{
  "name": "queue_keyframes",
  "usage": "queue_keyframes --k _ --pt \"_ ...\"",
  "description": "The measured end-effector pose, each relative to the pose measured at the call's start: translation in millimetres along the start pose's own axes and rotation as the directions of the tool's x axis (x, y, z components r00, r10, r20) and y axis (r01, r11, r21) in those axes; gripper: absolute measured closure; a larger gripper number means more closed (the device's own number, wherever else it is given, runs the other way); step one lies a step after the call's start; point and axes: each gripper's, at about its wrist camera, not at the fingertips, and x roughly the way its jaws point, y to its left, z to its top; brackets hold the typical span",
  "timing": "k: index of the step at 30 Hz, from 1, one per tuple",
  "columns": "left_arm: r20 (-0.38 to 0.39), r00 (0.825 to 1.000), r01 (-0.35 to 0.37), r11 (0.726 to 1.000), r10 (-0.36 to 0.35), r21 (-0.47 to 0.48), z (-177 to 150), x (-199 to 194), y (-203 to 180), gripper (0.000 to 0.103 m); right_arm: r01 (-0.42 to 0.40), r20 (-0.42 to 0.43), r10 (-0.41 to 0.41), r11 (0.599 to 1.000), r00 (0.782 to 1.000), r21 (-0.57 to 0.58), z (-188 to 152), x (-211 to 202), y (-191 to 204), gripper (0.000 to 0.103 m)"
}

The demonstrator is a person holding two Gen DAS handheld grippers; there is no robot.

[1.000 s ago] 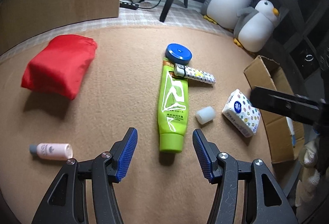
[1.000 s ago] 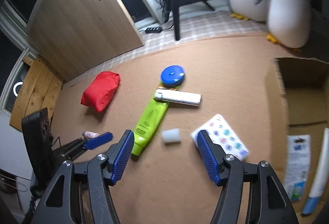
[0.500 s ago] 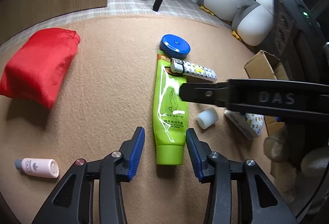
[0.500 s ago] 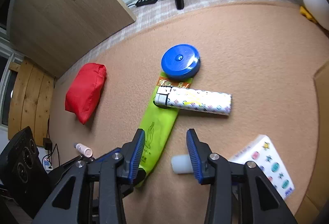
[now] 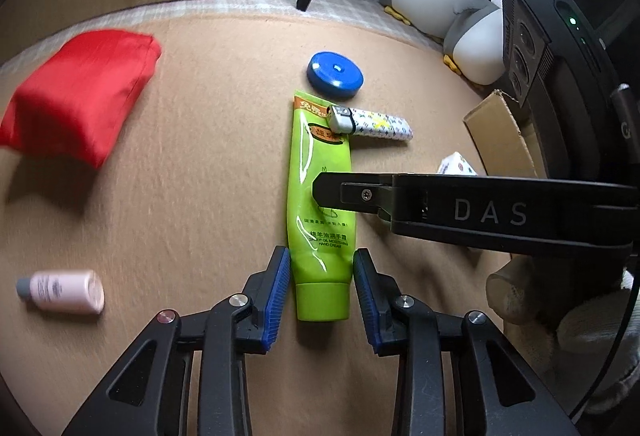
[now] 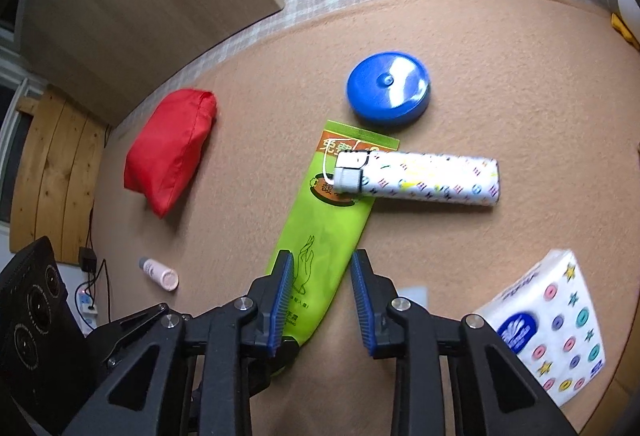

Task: Organize objects
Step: 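Lift the green tube upright with the right gripper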

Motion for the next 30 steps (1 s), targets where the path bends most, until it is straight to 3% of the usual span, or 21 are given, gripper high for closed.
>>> queue_keyframes --k 12,22,26,30 --pt "0.014 1.0 -0.007 0.997 0.008 -0.076 -68.2 -29.2 1.1 0.067 -0.002 -0.034 -0.002 0.993 0.999 -0.115 -53.5 -0.6 32.2 0.076" --pt "0.003 1.0 -0.008 0.997 0.008 -0.073 -116.1 -47.9 -7.1 0.065 -0.056 -0.054 0.05 0.992 0.997 -0.114 -101.1 -8.1 37.4 0.076" --pt "-0.004 1.0 -0.022 0.997 0.022 -0.071 -122.7 -50.7 -7.8 0.053 -0.091 -0.057 0.087 0.993 0.995 -0.071 -115.1 -12.1 34.8 0.075" --pt "-0.006 1.0 -0.009 0.998 0.008 -0.066 -127.6 -55.2 -9.2 0.05 -0.108 -0.064 0.104 0.993 0.992 -0.055 -131.6 -14.3 39.2 0.074"
